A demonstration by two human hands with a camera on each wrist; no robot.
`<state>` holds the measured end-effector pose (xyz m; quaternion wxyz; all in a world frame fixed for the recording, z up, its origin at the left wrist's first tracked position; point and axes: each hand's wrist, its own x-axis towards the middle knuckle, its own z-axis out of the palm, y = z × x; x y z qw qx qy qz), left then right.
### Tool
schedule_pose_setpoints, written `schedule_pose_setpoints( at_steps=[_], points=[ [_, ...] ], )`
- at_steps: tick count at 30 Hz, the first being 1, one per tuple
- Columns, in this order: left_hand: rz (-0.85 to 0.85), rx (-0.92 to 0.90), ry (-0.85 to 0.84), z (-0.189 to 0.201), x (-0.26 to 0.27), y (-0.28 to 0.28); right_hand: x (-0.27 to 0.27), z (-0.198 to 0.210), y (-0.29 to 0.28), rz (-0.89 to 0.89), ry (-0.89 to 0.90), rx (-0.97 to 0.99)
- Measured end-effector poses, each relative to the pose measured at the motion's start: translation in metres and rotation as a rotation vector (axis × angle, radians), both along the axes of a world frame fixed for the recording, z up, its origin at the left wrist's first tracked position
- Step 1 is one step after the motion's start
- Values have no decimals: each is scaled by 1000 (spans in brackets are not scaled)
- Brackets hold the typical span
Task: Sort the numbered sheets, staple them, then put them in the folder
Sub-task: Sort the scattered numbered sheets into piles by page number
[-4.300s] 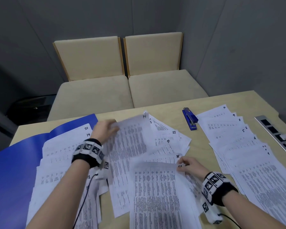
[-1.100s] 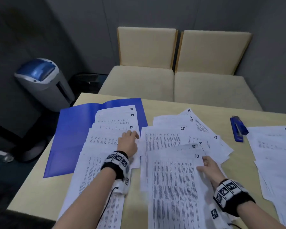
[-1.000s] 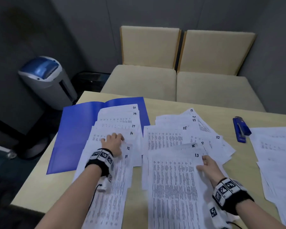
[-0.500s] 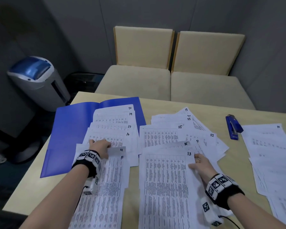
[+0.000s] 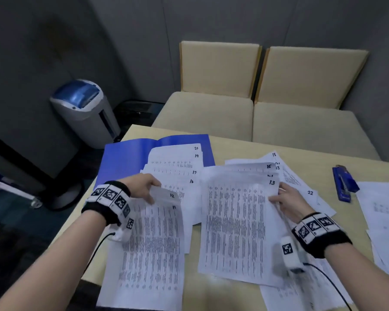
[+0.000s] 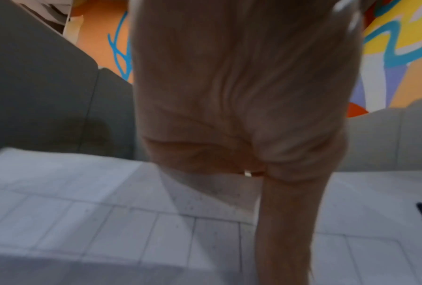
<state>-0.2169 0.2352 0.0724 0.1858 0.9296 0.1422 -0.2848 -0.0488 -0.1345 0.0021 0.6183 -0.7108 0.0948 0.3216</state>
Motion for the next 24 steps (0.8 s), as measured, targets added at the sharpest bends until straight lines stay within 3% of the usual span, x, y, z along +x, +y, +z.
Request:
schedule_pose_setpoints(
  at_steps=[6,10,16,19,24],
  points=[
    [-43,-38,94,32,8,-2,39,26,37,16,14,155],
    [-66,-47,152,29,12,-10,24,5,76,-3,48,116],
    [-65,-19,234,-6,12,-24,-58,-72,143,87,118,25],
    [-54,36,252,-25,13,-31,-93,-79,167,105,147,-19],
    [-10,163,185,-62,11,-38,-101,-74,186,191,104,-110]
  ],
)
